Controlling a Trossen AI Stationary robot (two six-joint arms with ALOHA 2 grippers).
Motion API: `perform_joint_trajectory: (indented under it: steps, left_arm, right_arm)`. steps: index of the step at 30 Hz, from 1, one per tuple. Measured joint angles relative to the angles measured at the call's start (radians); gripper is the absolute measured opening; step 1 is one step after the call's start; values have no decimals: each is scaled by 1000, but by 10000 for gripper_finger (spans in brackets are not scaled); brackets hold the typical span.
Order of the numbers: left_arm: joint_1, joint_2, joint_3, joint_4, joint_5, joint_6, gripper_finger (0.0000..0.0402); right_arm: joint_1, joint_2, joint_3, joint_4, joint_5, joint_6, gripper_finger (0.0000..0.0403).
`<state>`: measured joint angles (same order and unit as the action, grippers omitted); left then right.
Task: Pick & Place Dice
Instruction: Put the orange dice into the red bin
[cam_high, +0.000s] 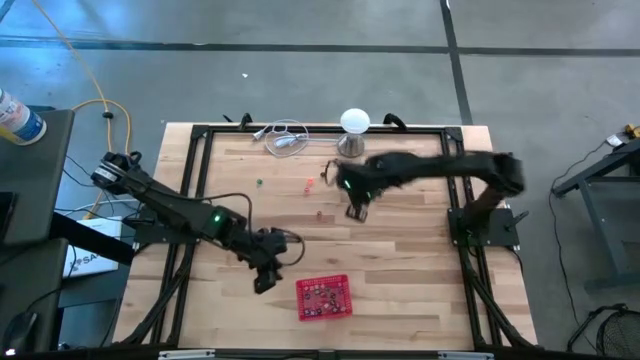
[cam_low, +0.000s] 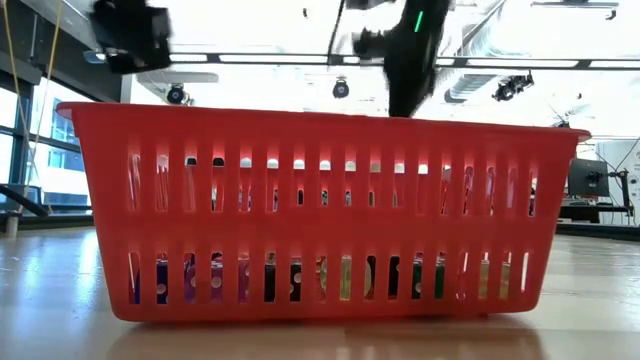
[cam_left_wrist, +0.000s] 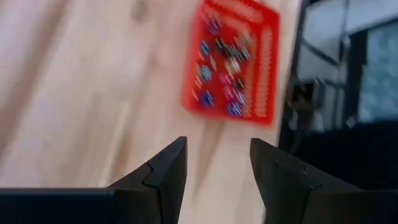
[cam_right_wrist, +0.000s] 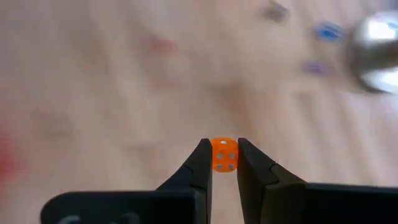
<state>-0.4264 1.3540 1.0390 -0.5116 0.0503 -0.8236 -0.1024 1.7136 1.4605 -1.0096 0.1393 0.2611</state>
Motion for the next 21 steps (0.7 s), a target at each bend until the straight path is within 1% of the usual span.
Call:
perform_joint_trajectory:
  steps: [2,4,7,10,12,14,16,18,21]
  left_arm:
    - [-32,0,-2,-26,24,0,169]
    - [-71,0,-4,-38,16,-3,169]
    - [-131,-1,-4,-19,-45,-4,169]
    - [-182,-1,-3,0,-115,-3,169]
    - [-210,-1,-3,2,-164,-3,169]
    - [-237,0,-3,3,-210,2,169]
    - [-262,12,-3,5,-247,9,169]
    - [-288,33,-3,4,-265,16,169]
    - [-313,70,-3,7,-265,16,169]
  right_arm:
    - [113,-74,0,49,-32,100,24]
    - [247,-131,1,139,-23,186,24]
    - [434,-170,2,290,0,287,24]
    - [568,-168,2,380,47,445,24]
    - [614,-136,2,419,72,594,24]
    - [650,-92,3,482,75,693,24]
    - [681,-38,-1,513,103,738,24]
    - [689,12,0,558,137,796,28]
    - [682,69,0,561,114,893,56]
